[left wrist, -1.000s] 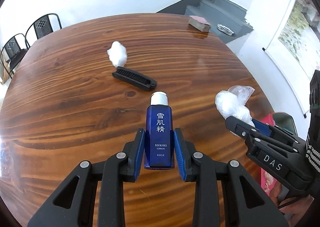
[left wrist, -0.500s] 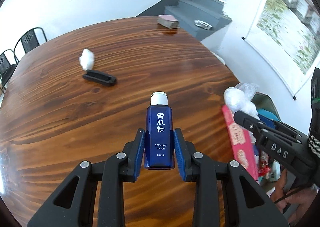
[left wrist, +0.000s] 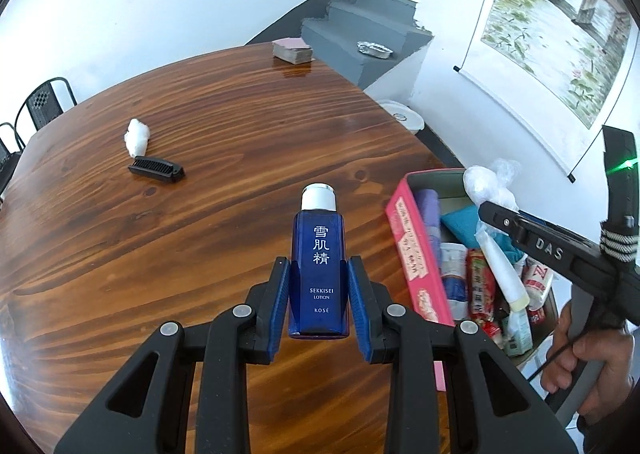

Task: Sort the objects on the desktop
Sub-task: 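Carry the blue bottle and cotton wad over the cardboard box, then open both tools to drop the bottle and cotton wad into the box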

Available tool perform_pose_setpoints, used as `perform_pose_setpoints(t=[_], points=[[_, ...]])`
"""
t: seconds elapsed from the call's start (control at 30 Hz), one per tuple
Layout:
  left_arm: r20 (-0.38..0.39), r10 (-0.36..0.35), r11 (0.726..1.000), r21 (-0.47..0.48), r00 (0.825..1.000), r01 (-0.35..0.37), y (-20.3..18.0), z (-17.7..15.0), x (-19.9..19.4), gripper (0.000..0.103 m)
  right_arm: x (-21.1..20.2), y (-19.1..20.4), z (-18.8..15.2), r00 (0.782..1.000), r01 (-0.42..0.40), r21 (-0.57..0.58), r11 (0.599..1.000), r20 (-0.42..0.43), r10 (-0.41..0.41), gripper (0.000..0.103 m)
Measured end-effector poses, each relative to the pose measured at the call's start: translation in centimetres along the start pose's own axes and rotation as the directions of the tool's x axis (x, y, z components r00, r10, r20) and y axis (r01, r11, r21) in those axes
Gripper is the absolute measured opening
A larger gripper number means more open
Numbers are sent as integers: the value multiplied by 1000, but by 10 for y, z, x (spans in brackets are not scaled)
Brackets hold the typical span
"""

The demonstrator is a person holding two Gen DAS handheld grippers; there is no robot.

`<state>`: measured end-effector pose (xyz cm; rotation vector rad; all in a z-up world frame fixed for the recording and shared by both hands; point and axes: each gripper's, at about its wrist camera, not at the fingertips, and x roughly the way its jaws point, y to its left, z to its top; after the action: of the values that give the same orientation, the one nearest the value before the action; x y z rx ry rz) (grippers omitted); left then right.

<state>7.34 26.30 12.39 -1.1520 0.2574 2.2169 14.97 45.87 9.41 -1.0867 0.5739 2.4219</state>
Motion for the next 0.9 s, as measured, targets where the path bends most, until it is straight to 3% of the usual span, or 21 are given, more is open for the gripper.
perform_pose_setpoints(t=[0.1,0.17,0.23,0.3,0.67,0.9], points=[[8,-3,1000,12,1000,3,-8,1,-3,32,-2,-8,1,1000,-3,10,1000,2,3,44],[12,-5,1000,19,1000,5,-13,1,-4,32,-2,-12,-1,1000,-4,15,1000,-4,4,50],[15,-8,1000,26,1000,8,-18,1,-5,32,-4,-16,-3,1000,-8,25,1000,-2,8,65],[16,-14,999,35,1000,14,-25,1,-5,32,-7,-19,-5,1000,-9,23,1000,4,9,68],[12,-75,993,97,997,73,-61,5,0,32,-25,-45,-19,1000,4,57,998,13,-5,68],[-27,-154,979,129,988,157,-90,6,11,32,-37,-72,-28,999,38,104,994,10,-39,68]])
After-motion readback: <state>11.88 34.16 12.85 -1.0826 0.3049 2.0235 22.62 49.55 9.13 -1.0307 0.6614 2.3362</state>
